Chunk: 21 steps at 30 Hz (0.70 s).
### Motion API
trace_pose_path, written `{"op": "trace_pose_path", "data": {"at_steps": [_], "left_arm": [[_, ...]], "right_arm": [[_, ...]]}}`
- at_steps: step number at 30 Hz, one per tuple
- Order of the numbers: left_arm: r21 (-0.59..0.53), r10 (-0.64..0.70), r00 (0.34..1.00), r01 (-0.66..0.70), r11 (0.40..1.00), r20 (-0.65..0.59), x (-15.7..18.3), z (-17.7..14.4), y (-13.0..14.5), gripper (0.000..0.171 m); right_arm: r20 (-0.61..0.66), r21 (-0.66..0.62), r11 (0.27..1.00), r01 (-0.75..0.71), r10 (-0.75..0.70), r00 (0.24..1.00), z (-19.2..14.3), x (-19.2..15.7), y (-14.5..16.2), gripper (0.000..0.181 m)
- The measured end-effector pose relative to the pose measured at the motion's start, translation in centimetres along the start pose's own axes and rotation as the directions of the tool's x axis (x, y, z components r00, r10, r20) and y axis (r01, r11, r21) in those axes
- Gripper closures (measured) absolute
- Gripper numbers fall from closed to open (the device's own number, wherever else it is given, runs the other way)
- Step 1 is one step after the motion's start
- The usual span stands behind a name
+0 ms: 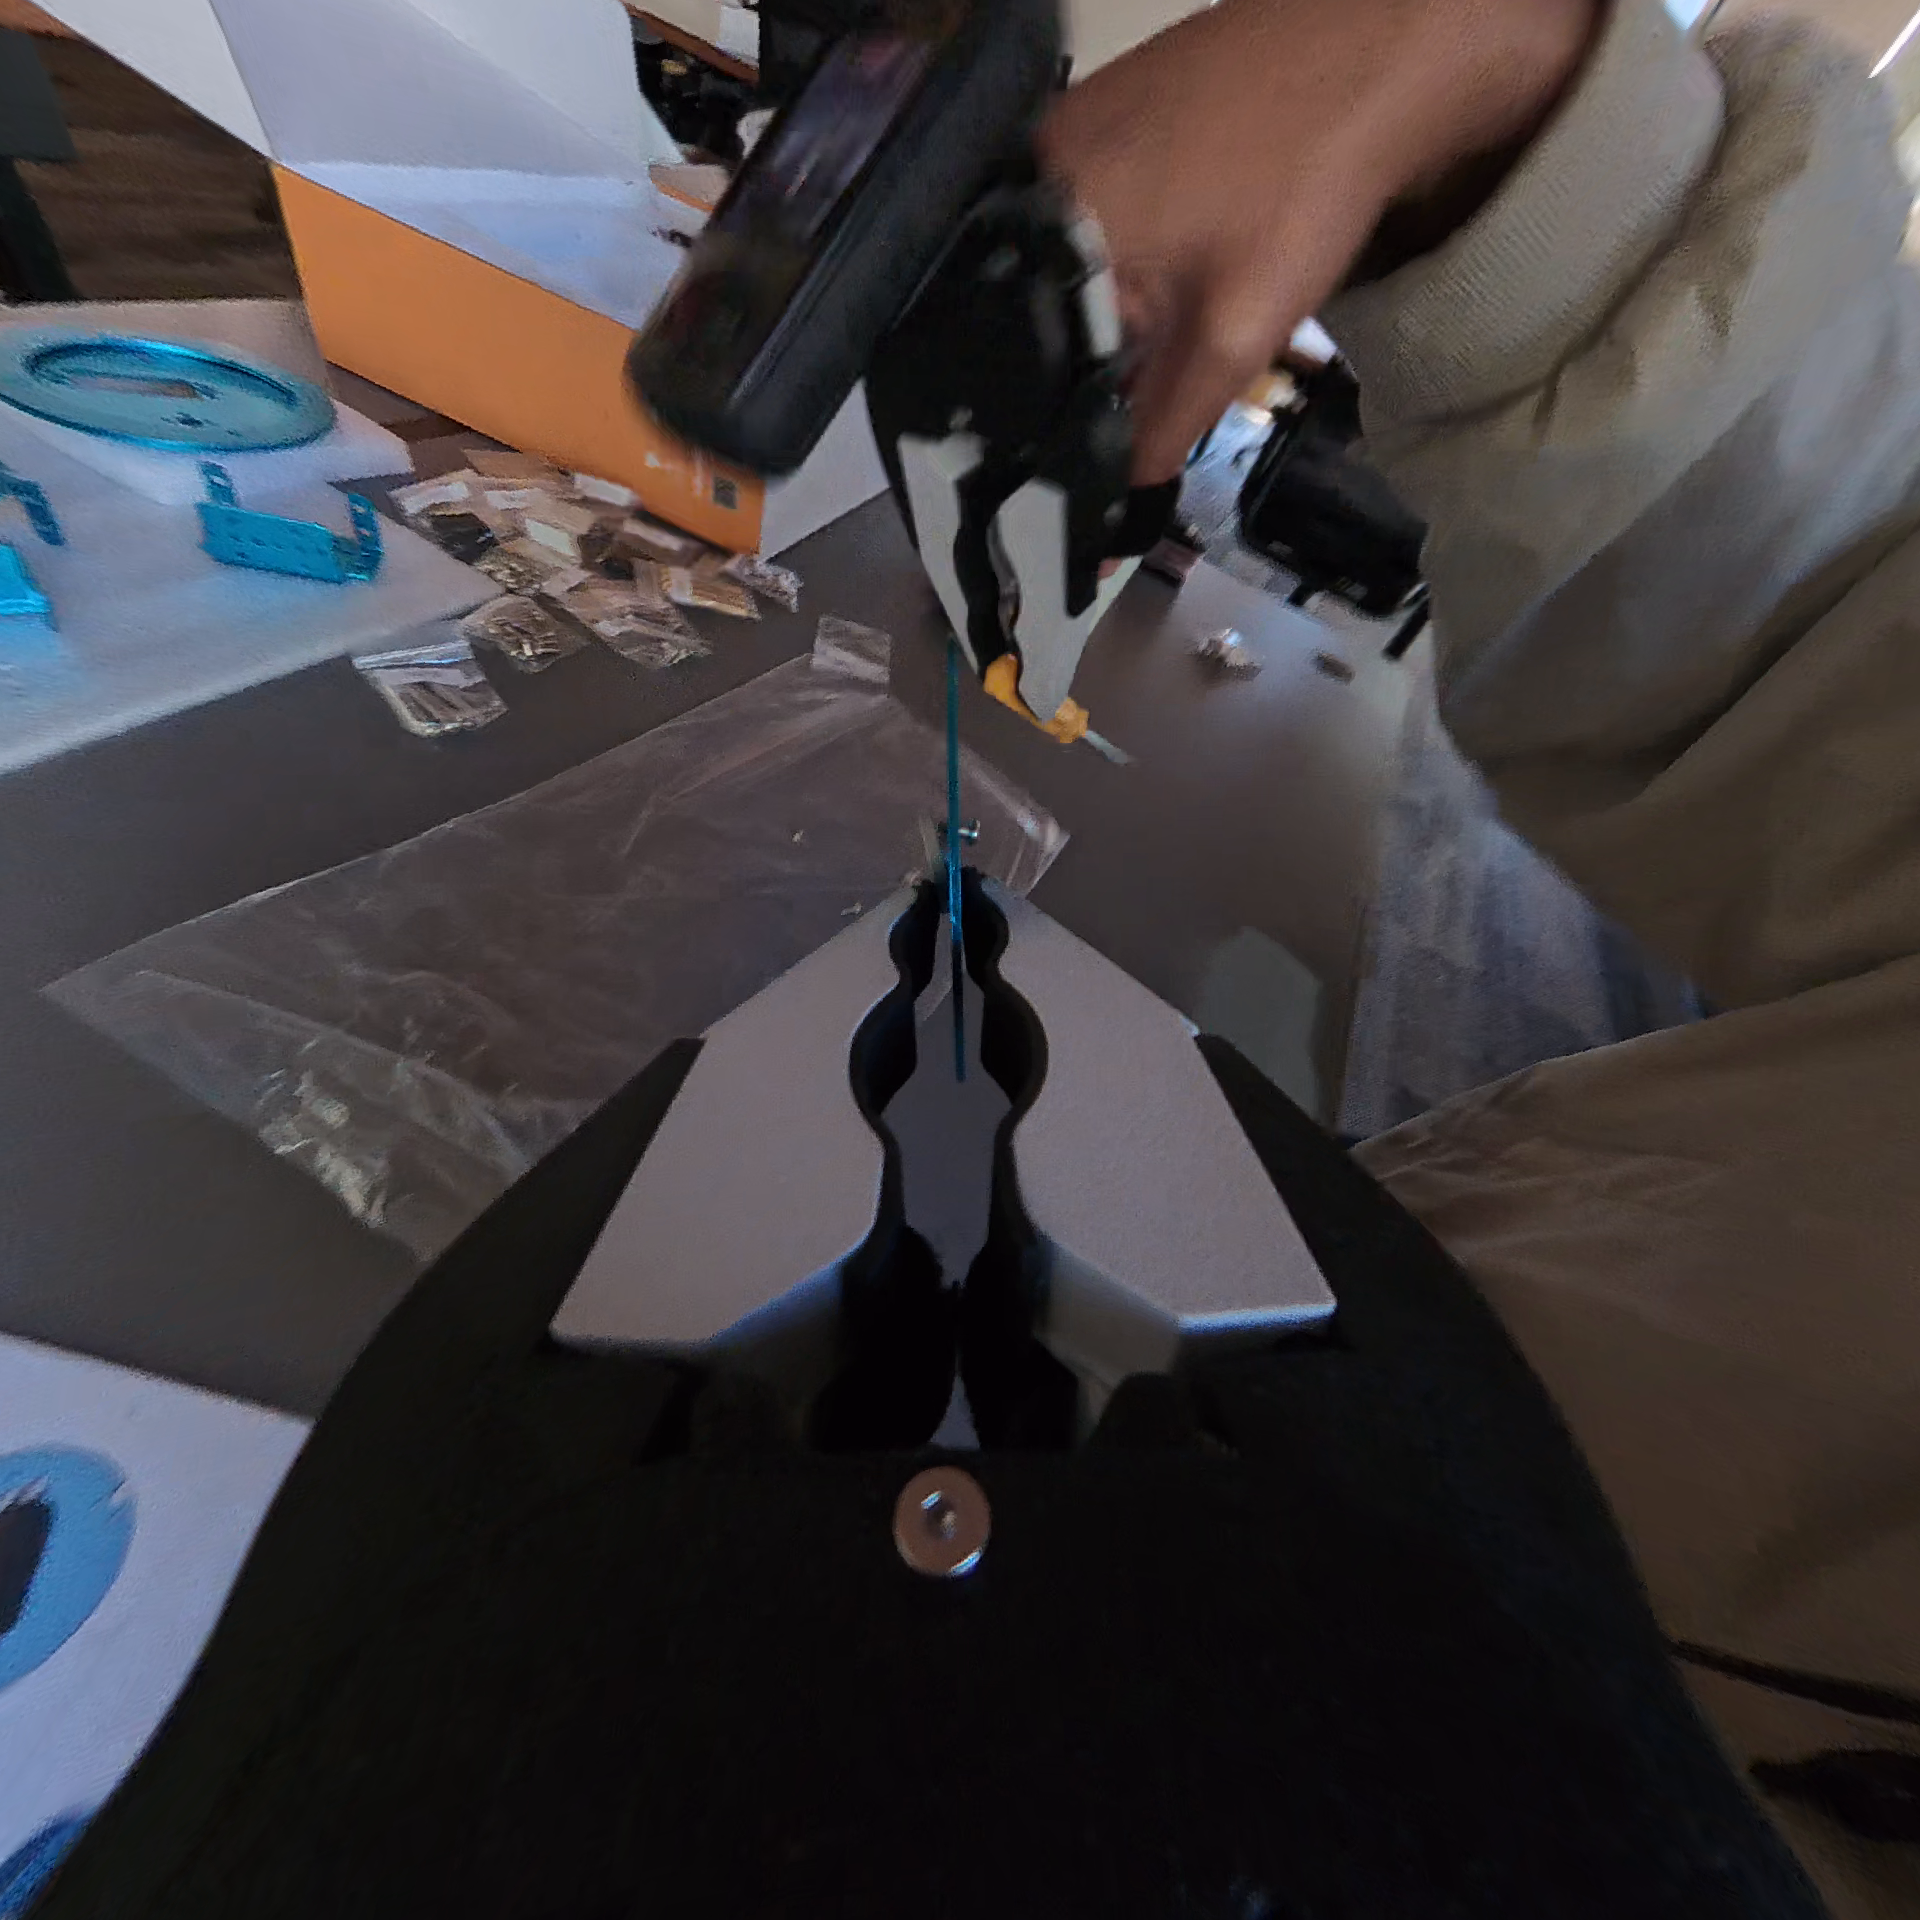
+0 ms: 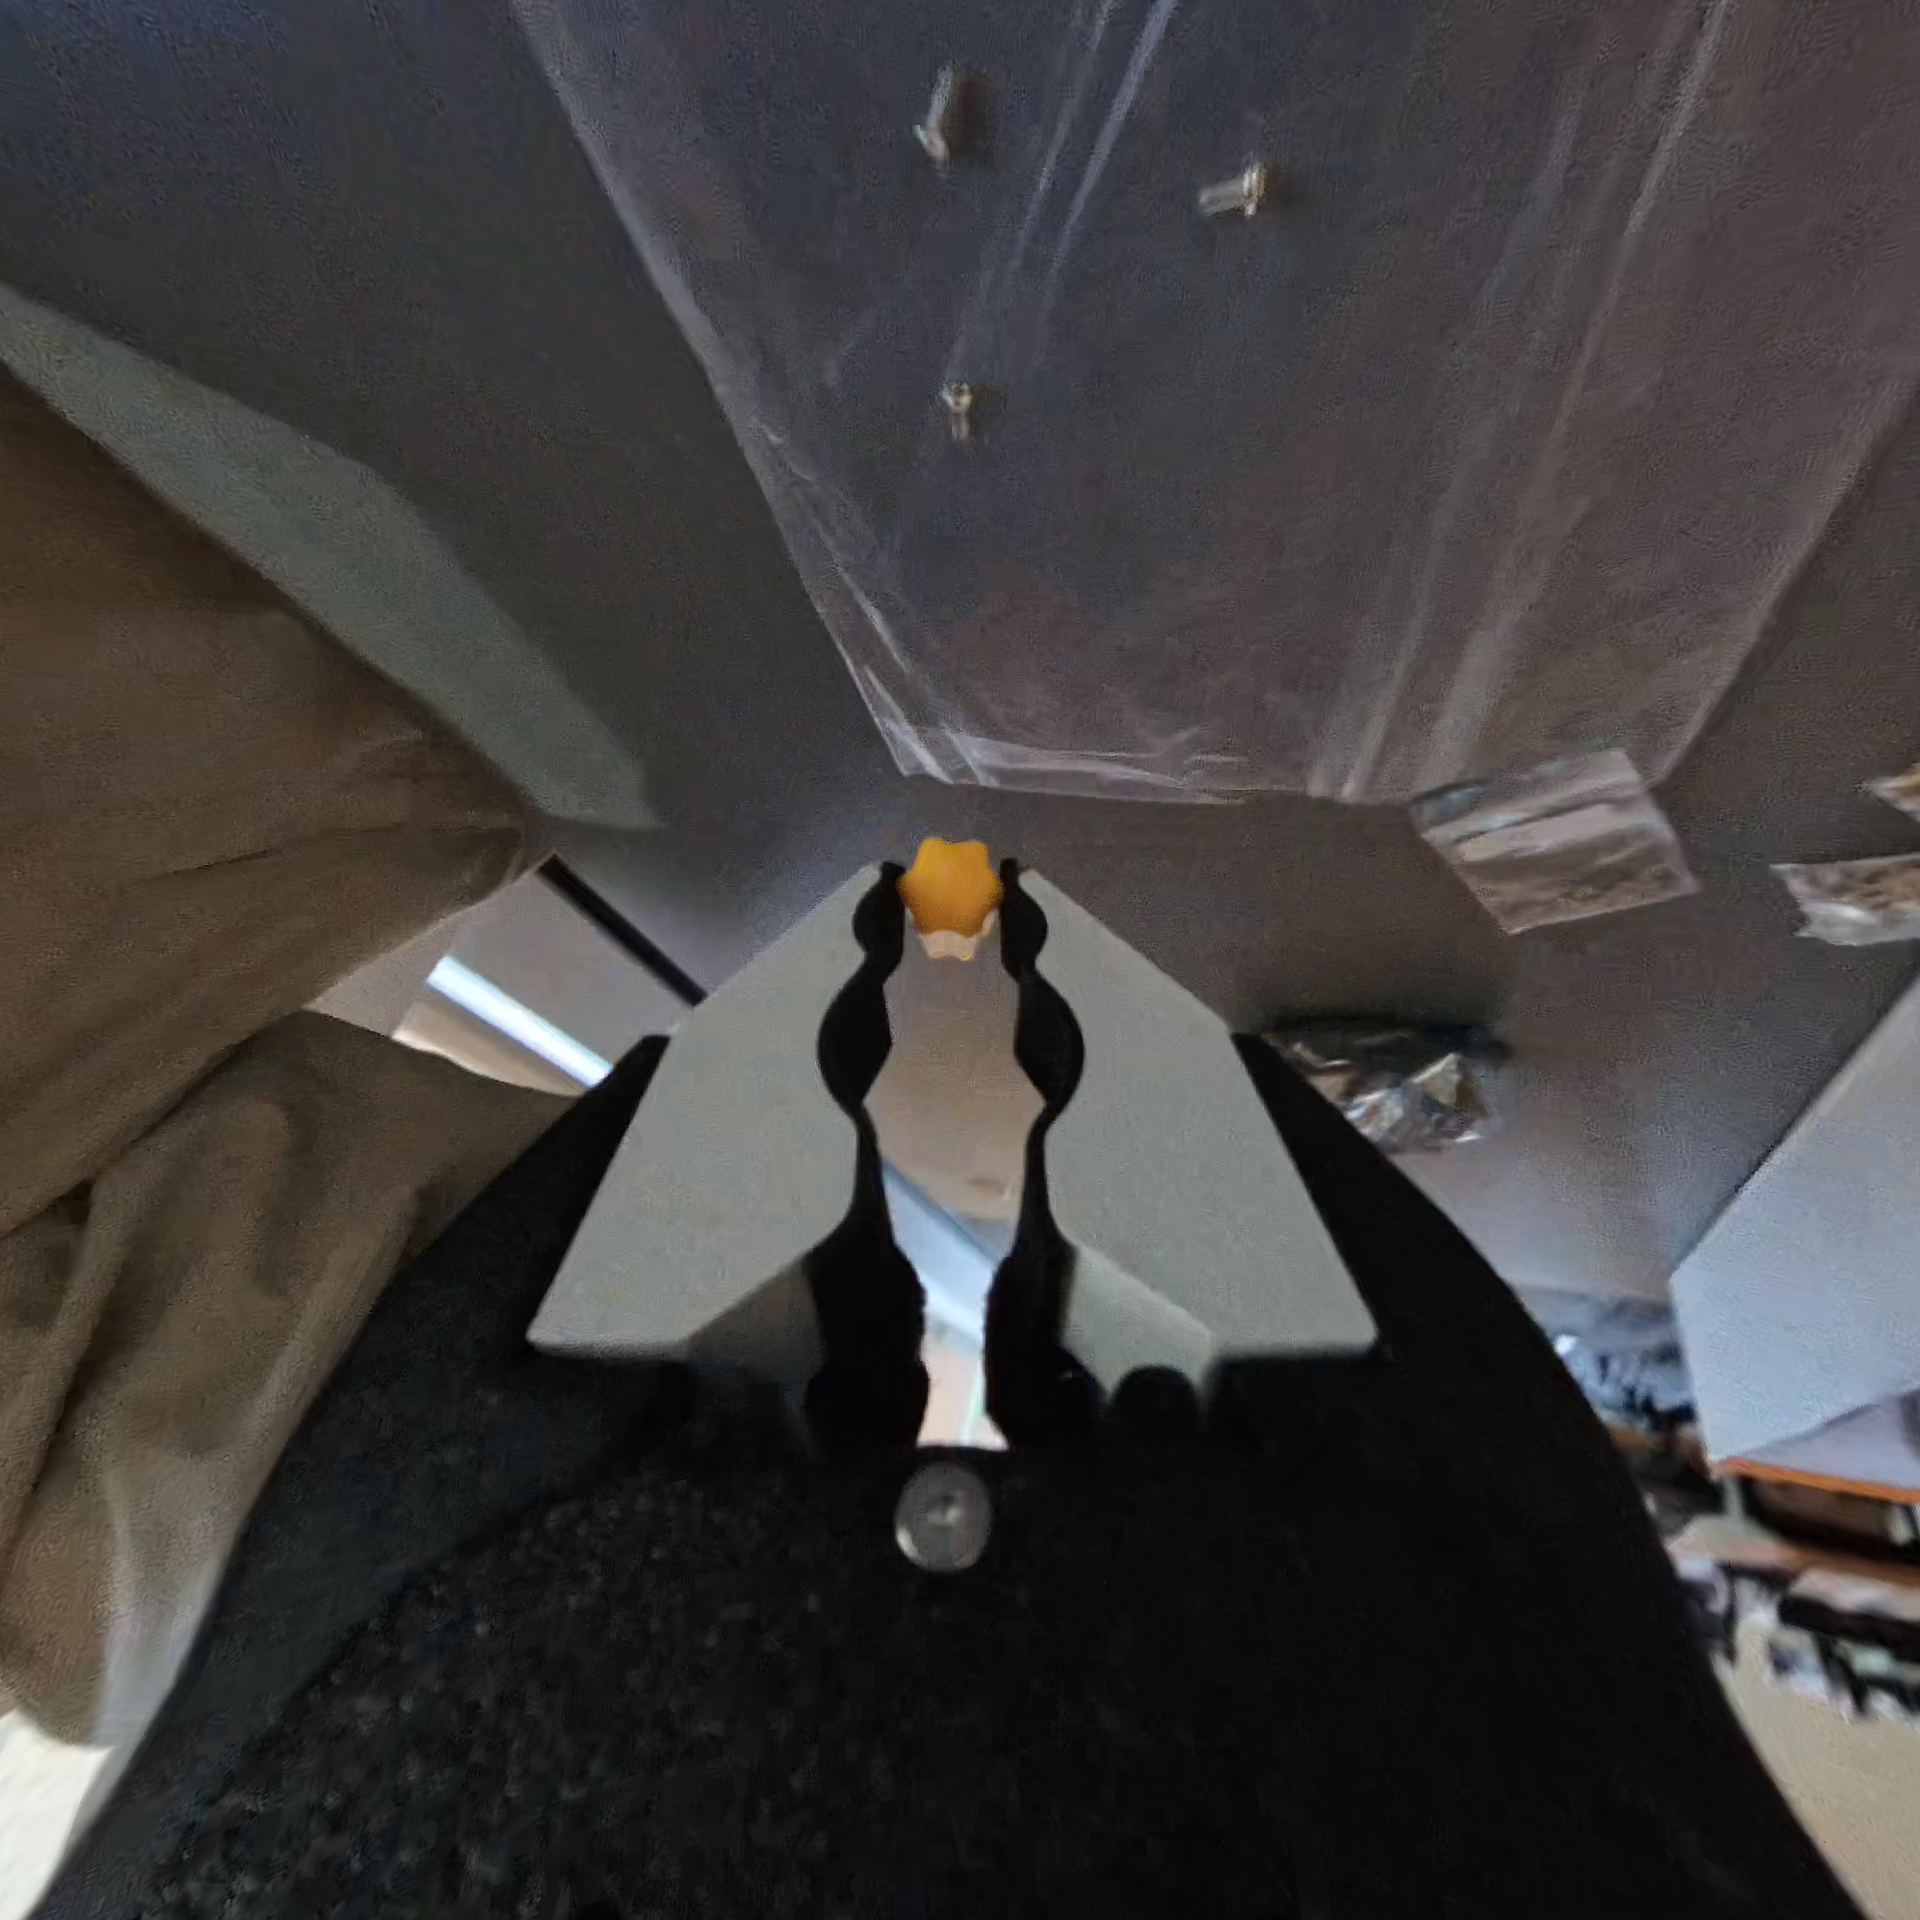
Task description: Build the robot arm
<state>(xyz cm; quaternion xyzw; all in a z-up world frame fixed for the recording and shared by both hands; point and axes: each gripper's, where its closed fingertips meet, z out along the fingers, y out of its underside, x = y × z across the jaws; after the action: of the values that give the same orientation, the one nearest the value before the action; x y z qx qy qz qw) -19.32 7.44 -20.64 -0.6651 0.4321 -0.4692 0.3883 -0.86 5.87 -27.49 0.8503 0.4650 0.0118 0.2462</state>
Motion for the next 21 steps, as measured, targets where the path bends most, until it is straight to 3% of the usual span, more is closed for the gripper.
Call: {"op": "trace_pose_path", "data": {"at_steps": [2, 4, 6, 8, 10, 12, 14, 19, 21], "left_arm": [[0.043, -0.096, 0.993, 0.099, 0.994, -0.065, -0.8, 1.2, -1.1, 0.167], [0.09, -0.154, 0.983, 0.163, 0.983, -0.104, -1.9, 2.3, -2.4, 0.167], [0.115, -0.155, 0.984, 0.164, 0.98, -0.087, -3.2, 3.5, -3.1, 0.167], [0.126, -0.14, 0.988, 0.147, 0.981, -0.064, -4.3, 4.7, -3.7, 0.167], [0.147, -0.13, 0.991, 0.134, 0.98, -0.037, -5.5, 5.8, -4.5, 0.167], [0.146, -0.121, 0.992, 0.125, 0.981, -0.035, -6.2, 6.9, -4.9, 0.167], [0.127, -0.115, 0.993, 0.116, 0.985, -0.012, -7.0, 8.1, -4.6, 0.167], [0.155, -0.131, 0.989, 0.119, 0.981, 0.065, -9.2, 8.9, -3.8, 0.167], [0.181, -0.099, 0.988, 0.077, 0.98, 0.115, -9.5, 8.6, -3.7, 0.167]], "right_arm": [[-0.08, 0.227, 0.968, 0.107, -0.091, 0.993, -3.3, -0.3, -0.5, 0.164], [-0.207, 0.475, 0.857, 0.201, -0.113, 0.972, -7.5, -0.4, -0.8, 0.164], [-0.382, 0.691, 0.619, 0.373, -0.125, 0.916, -12.2, -0.9, -0.9, 0.164], [-0.509, 0.812, 0.299, 0.502, -0.06, 0.859, -16.3, -1.8, -0.5, 0.164], [-0.592, 0.805, 0.019, 0.593, 0.071, 0.803, -18.9, -2.1, 0.3, 0.164], [-0.616, 0.739, -0.227, 0.634, 0.154, 0.772, -19.5, -3.0, 0.9, 0.164], [-0.59, 0.686, -0.335, 0.646, 0.262, 0.763, -18.2, -2.6, 1.1, 0.164], [-0.475, 0.675, -0.406, 0.617, 0.401, 0.783, -15.4, -0.8, 3.0, 0.164], [-0.443, 0.664, -0.468, 0.584, 0.383, 0.811, -15.1, -1.4, 3.4, 0.165]]}}
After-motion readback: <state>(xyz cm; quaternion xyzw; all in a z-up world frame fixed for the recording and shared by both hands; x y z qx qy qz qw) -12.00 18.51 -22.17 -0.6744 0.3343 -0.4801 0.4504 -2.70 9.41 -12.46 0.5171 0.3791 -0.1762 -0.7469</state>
